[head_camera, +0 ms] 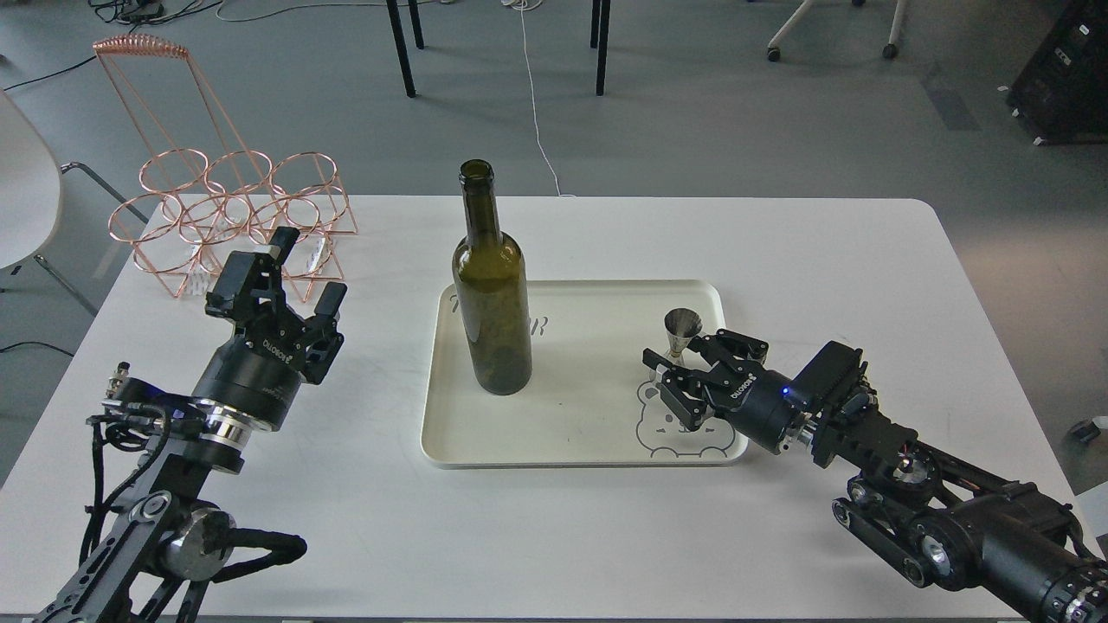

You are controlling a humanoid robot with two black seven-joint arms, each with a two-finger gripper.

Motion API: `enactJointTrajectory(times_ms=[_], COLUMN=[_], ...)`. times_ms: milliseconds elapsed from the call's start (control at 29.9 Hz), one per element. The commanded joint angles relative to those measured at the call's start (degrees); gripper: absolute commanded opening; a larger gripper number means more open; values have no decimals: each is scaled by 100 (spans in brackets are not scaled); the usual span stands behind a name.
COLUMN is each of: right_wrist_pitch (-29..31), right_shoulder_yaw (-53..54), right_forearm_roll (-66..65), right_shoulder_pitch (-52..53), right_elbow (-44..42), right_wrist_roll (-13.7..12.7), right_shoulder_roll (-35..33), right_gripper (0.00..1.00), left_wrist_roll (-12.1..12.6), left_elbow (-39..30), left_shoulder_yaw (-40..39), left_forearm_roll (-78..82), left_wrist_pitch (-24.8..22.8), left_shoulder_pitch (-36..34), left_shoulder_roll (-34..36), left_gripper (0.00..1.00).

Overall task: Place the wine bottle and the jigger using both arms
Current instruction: 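Lift the jigger with the right gripper and carry it off the tray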

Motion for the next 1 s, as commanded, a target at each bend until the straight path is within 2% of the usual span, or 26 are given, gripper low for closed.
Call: enactJointTrajectory(times_ms=[0, 67, 167, 401, 601, 735, 969], right_wrist_pitch=[-7, -60, -153, -153, -153, -153, -153], right_shoulder_yaw=[3, 3, 20, 660, 1355, 1584, 1620], right_forearm_roll=[0, 0, 0, 0, 0, 0, 2], right_shoulder_pitch=[3, 3, -6, -67, -251, -454, -586], right_elbow=[-12, -12, 40, 550, 515, 200, -706], right_wrist_roll=[0, 0, 0, 0, 0, 0, 0], right_shoulder_roll=[-8, -8, 10, -350, -763, -1080, -1115], right_gripper=[26, 19, 16, 16, 17, 17, 17], left_wrist_roll=[0, 0, 0, 0, 0, 0, 0], left_elbow=[0, 0, 0, 0, 0, -9, -9], left_shoulder_yaw=[-8, 1, -8, -8, -8, -8, 9], left_forearm_roll=[0, 0, 0, 0, 0, 0, 0], left_wrist_pitch=[0, 0, 0, 0, 0, 0, 0], left_shoulder_pitch=[0, 0, 0, -53, -79, -79, -79], left_shoulder_roll=[0, 0, 0, 9, 0, 9, 0], left_gripper=[98, 98, 98, 98, 98, 98, 98])
